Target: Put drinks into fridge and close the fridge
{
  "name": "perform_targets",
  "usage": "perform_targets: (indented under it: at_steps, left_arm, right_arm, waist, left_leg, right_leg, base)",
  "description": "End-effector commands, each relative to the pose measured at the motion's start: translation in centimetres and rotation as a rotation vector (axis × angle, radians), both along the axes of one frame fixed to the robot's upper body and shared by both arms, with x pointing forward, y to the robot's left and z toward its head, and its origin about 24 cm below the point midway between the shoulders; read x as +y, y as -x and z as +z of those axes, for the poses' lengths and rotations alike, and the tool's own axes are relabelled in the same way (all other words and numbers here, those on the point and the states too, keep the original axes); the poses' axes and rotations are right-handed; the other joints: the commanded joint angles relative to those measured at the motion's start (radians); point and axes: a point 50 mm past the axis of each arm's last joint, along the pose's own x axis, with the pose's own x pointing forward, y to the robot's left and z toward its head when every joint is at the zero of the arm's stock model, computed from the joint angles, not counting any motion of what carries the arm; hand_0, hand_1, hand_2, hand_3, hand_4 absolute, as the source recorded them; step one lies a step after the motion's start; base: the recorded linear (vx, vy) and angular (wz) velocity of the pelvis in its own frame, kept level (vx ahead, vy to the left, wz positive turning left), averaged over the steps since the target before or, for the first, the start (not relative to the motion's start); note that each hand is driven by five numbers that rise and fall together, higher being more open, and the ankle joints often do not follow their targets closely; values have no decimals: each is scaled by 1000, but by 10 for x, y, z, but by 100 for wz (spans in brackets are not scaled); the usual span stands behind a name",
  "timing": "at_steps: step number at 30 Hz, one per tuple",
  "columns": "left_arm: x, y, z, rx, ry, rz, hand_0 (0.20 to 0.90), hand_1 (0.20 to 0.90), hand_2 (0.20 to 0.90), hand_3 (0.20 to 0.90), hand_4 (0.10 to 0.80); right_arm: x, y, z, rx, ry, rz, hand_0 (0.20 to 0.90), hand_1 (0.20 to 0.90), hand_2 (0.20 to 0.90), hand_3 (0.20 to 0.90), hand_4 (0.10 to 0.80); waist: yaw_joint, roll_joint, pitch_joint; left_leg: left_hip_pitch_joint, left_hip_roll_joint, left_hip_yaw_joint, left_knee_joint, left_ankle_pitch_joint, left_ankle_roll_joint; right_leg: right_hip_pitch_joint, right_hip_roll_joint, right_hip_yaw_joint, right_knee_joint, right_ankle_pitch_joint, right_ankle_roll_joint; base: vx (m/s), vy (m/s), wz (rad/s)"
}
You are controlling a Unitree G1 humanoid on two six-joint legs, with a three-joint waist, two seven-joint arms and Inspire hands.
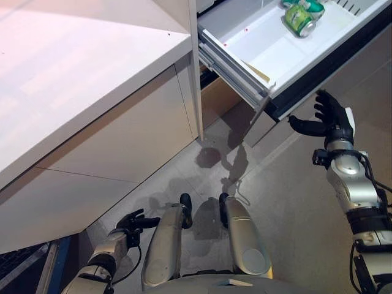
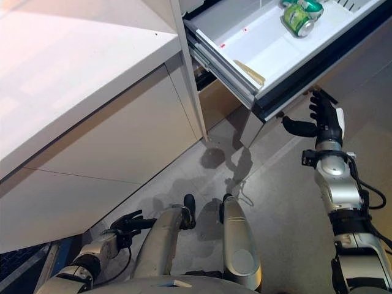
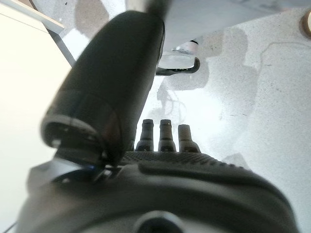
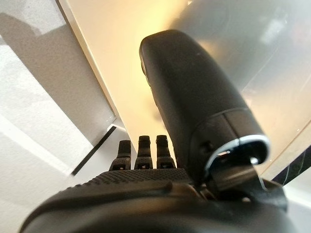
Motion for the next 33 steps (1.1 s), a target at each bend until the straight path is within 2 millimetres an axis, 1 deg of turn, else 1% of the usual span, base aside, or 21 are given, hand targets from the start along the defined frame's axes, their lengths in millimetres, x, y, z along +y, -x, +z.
perform_targets:
  at_steps: [1, 2, 4, 7, 10, 13, 15, 17, 20, 22, 24, 28, 29, 30, 31, 33]
  left_arm:
    - [6, -8, 9, -40, -34, -6, 900, 900, 900, 900, 800]
    - [4, -11, 10, -49, -27, -4, 900, 900, 900, 900, 800]
    - [-3, -18, 12, -68, -18, 0, 900, 900, 900, 900, 800]
    - [-8, -24, 14, -69, -35, -10, 900, 900, 900, 900, 800]
    - [-13, -32, 18, -86, -38, -53, 900, 900, 900, 900, 800]
    - [-21, -39, 21, -100, -19, -84, 900, 900, 900, 900, 800]
    - [-25, -43, 23, -103, -14, -97, 900, 900, 900, 900, 800]
    - [-28, -47, 25, -108, -9, -123, 900, 900, 900, 900, 800]
    - [-32, -46, 24, -98, -18, -154, 900, 900, 900, 900, 800]
    - [-33, -46, 23, -92, -24, -167, 900, 900, 900, 900, 800]
    - [-33, -41, 20, -89, -14, -167, 900, 900, 900, 900, 800]
    - [-32, -34, 15, -85, -2, -174, 900, 900, 900, 900, 800]
    - [-30, -31, 14, -78, -5, -170, 900, 900, 900, 900, 800]
    - [-29, -29, 12, -72, -7, -166, 900, 900, 900, 900, 800]
    - [-28, -25, 10, -67, -1, -157, 900, 900, 900, 900, 800]
    - [-25, -14, 4, -46, 5, -130, 900, 900, 900, 900, 800]
  right_arm:
    - [60, -28, 68, -217, 144, 292, 900, 900, 900, 900, 800]
    - [68, -31, 72, -229, 153, 311, 900, 900, 900, 900, 800]
    - [90, -36, 78, -252, 189, 377, 900, 900, 900, 900, 800]
    - [117, -42, 89, -272, 193, 455, 900, 900, 900, 900, 800]
    - [148, -46, 100, -290, 209, 530, 900, 900, 900, 900, 800]
    - [173, -50, 111, -303, 207, 600, 900, 900, 900, 900, 800]
    - [185, -51, 115, -309, 200, 616, 900, 900, 900, 900, 800]
    - [199, -51, 122, -339, 176, 669, 900, 900, 900, 900, 800]
    - [210, -49, 131, -384, 150, 701, 900, 900, 900, 900, 800]
    - [212, -49, 136, -408, 113, 672, 900, 900, 900, 900, 800]
    - [205, -52, 138, -431, 107, 614, 900, 900, 900, 900, 800]
    - [183, -54, 136, -466, 91, 492, 900, 900, 900, 900, 800]
    - [172, -54, 132, -473, 68, 456, 900, 900, 900, 900, 800]
    - [168, -54, 129, -470, 58, 443, 900, 900, 900, 900, 800]
    - [159, -53, 121, -462, 46, 413, 900, 900, 900, 900, 800]
    - [131, -47, 80, -363, 31, 343, 900, 900, 900, 900, 800]
  waist:
    - [77, -11, -16]
    - [81, -10, -13]
    - [93, -9, -7]
    - [108, -9, -2]
    - [128, -9, 5]
    - [147, -4, 12]
    - [157, -3, 14]
    - [170, -1, 19]
    - [183, -2, 17]
    - [190, -3, 16]
    - [194, -3, 4]
    - [187, -4, -7]
    - [182, -7, -16]
    - [179, -10, -21]
    - [173, -15, -30]
    - [152, -33, -68]
  left_leg:
    - [45, -39, -2, 15, -77, 54]
    - [42, -40, -2, 19, -77, 52]
    - [37, -43, -5, 32, -80, 49]
    - [32, -46, -10, 43, -82, 48]
    - [32, -47, -13, 42, -80, 49]
    - [33, -47, -16, 37, -74, 49]
    - [34, -47, -17, 32, -71, 48]
    - [39, -46, -19, 25, -69, 50]
    - [45, -48, -20, 24, -70, 49]
    - [53, -50, -24, 20, -70, 49]
    - [72, -50, -32, -6, -63, 46]
    - [117, -43, -37, -63, -49, 46]
    - [136, -40, -38, -86, -45, 47]
    - [145, -39, -39, -97, -43, 46]
    - [163, -36, -39, -119, -38, 44]
    - [224, -27, -43, -194, -19, 39]
  right_leg:
    - [50, 24, -41, -42, 39, -45]
    - [49, 23, -41, -41, 39, -45]
    - [51, 19, -43, -36, 38, -44]
    - [52, 16, -45, -31, 38, -42]
    - [54, 13, -48, -34, 40, -40]
    - [58, 10, -53, -38, 43, -40]
    - [60, 7, -55, -42, 44, -39]
    - [67, 6, -59, -48, 44, -40]
    - [79, 3, -64, -53, 45, -40]
    - [90, 2, -66, -59, 46, -40]
    - [110, -1, -70, -82, 51, -39]
    - [146, -3, -70, -127, 62, -36]
    - [161, -3, -68, -149, 67, -35]
    - [170, -3, -67, -161, 69, -33]
    - [187, -4, -66, -185, 75, -30]
    - [246, -5, -61, -269, 96, -17]
  base:
    - [-40, 20, -2]
    - [0, 0, 0]
    - [11, -2, 4]
    - [14, -9, 11]
    - [10, -18, 12]
    - [-1, -11, 16]
    - [-13, -14, 11]
    - [-12, -26, 14]
    - [17, -39, 15]
    - [36, -38, 19]
    - [33, -13, 19]
    - [-11, 14, 9]
    - [-12, 23, 6]
    - [-6, 33, 3]
    - [10, 39, 3]
    - [38, 40, 5]
